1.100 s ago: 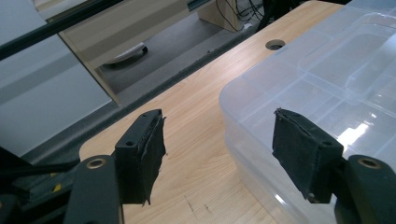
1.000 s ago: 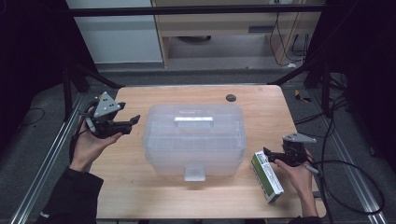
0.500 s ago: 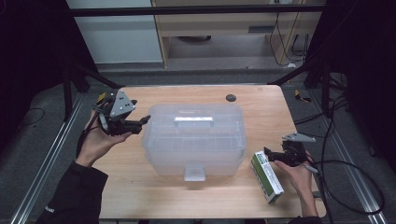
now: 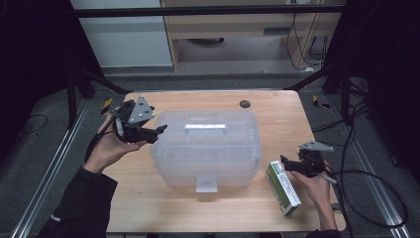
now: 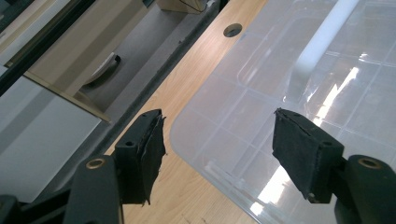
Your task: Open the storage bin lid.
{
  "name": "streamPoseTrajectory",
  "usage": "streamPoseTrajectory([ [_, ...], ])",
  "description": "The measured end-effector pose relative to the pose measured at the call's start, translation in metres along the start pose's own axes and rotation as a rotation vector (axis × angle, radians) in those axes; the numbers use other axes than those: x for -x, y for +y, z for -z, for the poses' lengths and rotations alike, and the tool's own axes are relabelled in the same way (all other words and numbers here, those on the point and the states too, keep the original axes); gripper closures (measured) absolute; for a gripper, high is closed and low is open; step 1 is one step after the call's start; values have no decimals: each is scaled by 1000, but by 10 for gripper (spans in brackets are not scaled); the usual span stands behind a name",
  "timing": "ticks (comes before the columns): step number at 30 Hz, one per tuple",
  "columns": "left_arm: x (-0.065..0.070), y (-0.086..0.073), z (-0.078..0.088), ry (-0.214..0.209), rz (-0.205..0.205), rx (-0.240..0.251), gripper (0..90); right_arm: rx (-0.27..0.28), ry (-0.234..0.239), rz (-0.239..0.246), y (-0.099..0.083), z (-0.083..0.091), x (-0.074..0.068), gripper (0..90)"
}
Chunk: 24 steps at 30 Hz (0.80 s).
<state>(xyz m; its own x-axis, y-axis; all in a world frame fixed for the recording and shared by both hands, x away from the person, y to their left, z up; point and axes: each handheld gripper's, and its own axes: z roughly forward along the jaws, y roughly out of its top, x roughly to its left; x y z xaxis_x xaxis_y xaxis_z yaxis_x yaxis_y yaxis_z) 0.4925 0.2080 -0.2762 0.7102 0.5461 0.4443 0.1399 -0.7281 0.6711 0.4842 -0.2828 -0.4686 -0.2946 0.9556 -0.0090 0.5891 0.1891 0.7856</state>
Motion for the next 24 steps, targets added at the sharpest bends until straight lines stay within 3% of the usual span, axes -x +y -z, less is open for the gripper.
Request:
streamPoseTrajectory([
  [7,9,11,-4,-39,-51,-10,332,8,2,1,1,2,1,278],
  [24,30,30,-15,-61,-172,-51,337,6,25,13,2,3,0,349],
])
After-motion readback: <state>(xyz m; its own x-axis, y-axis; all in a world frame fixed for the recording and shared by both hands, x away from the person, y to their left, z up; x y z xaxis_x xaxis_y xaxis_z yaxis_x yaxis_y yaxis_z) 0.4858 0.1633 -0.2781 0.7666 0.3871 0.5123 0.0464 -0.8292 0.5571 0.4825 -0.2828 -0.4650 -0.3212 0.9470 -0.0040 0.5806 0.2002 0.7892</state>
